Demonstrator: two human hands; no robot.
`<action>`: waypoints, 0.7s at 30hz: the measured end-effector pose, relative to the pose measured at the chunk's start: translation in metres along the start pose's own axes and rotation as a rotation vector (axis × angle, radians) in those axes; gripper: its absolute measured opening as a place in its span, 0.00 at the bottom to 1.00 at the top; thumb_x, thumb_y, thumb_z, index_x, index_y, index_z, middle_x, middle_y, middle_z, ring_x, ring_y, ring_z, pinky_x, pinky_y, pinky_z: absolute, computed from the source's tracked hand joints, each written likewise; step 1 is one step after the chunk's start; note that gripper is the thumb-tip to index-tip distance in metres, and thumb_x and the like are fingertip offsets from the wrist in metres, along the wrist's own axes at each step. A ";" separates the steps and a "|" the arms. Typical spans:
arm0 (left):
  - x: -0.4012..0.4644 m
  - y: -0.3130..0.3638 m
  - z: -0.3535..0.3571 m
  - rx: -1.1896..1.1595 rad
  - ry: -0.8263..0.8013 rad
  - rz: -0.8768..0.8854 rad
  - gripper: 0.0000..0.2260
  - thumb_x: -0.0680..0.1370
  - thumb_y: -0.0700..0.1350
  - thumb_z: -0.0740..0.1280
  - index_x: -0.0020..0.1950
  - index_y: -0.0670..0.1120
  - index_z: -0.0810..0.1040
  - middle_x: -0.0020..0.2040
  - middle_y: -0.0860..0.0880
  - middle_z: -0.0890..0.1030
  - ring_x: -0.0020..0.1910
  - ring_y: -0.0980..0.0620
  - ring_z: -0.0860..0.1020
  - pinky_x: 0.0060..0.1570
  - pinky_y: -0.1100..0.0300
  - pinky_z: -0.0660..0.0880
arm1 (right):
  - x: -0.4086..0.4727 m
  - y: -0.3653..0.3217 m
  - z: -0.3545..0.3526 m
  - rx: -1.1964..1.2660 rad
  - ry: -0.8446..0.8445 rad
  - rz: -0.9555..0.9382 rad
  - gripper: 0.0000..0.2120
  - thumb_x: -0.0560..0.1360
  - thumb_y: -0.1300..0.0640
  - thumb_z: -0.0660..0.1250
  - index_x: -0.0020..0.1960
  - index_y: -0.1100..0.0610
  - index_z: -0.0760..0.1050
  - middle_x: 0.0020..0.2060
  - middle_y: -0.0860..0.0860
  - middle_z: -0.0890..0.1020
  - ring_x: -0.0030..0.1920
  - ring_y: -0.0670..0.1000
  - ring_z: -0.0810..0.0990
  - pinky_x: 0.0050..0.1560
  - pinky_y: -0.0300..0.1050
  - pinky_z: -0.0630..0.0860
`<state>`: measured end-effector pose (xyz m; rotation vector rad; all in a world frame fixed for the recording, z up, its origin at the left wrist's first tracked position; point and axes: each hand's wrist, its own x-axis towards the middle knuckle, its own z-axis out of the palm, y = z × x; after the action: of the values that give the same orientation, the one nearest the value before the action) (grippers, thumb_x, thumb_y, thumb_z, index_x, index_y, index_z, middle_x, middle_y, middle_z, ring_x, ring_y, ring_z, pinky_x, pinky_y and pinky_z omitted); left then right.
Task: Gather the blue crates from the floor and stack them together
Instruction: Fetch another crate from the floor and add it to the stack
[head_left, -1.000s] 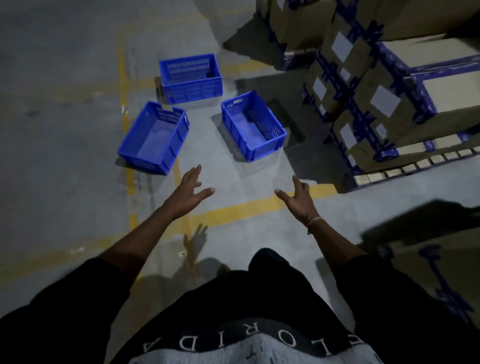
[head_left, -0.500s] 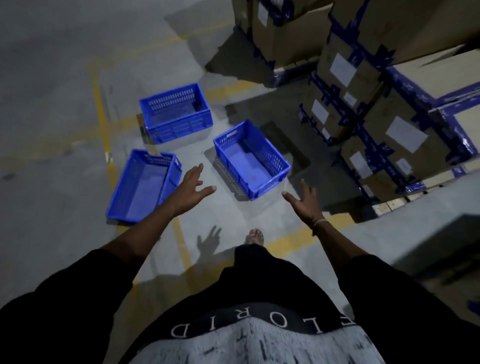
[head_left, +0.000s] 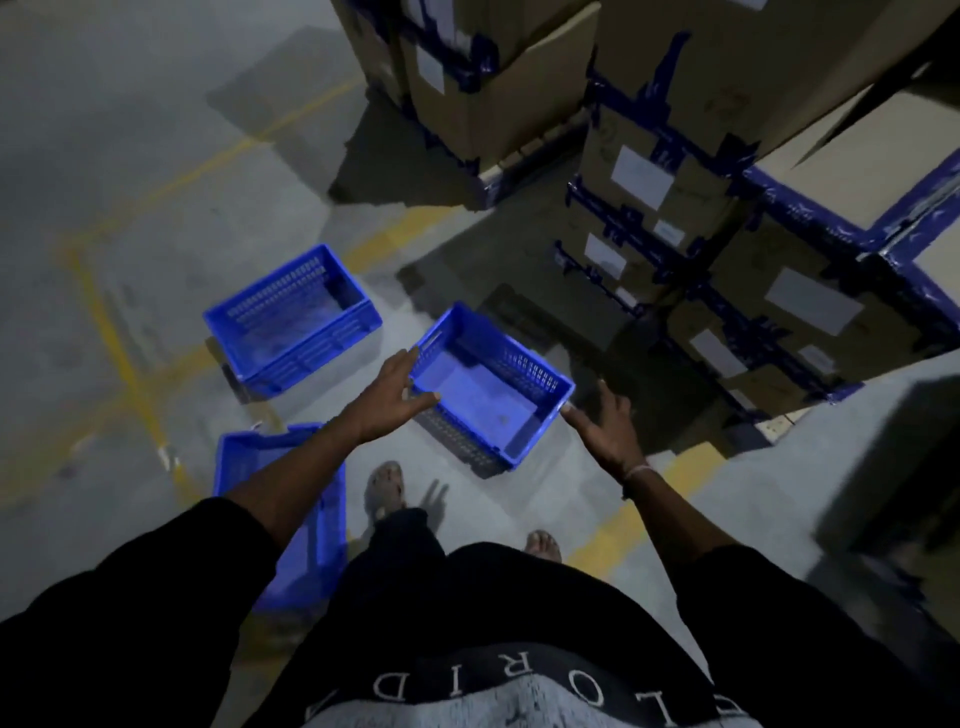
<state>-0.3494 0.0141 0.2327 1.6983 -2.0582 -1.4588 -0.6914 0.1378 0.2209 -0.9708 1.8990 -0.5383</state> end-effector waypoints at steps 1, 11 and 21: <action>0.020 -0.003 -0.015 0.008 -0.031 0.009 0.42 0.77 0.60 0.71 0.83 0.56 0.50 0.83 0.51 0.49 0.73 0.49 0.70 0.71 0.47 0.71 | 0.009 -0.006 0.009 0.015 0.025 0.022 0.44 0.74 0.33 0.65 0.81 0.50 0.51 0.79 0.54 0.52 0.77 0.60 0.58 0.73 0.59 0.62; 0.220 -0.063 -0.114 0.221 -0.317 0.133 0.38 0.79 0.56 0.70 0.83 0.54 0.52 0.83 0.50 0.51 0.75 0.47 0.68 0.71 0.46 0.70 | 0.109 -0.042 0.111 0.142 0.268 0.290 0.43 0.74 0.34 0.66 0.81 0.51 0.52 0.79 0.54 0.53 0.76 0.59 0.61 0.72 0.55 0.63; 0.411 -0.219 -0.041 0.442 -0.375 0.159 0.35 0.82 0.49 0.67 0.83 0.53 0.51 0.83 0.44 0.50 0.82 0.46 0.51 0.76 0.55 0.53 | 0.279 0.076 0.237 0.149 0.315 0.459 0.40 0.74 0.40 0.70 0.79 0.49 0.58 0.71 0.56 0.61 0.70 0.63 0.67 0.69 0.55 0.67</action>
<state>-0.3237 -0.3220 -0.0916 1.4115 -2.8181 -1.4372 -0.5940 -0.0358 -0.0957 -0.3448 2.2354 -0.5682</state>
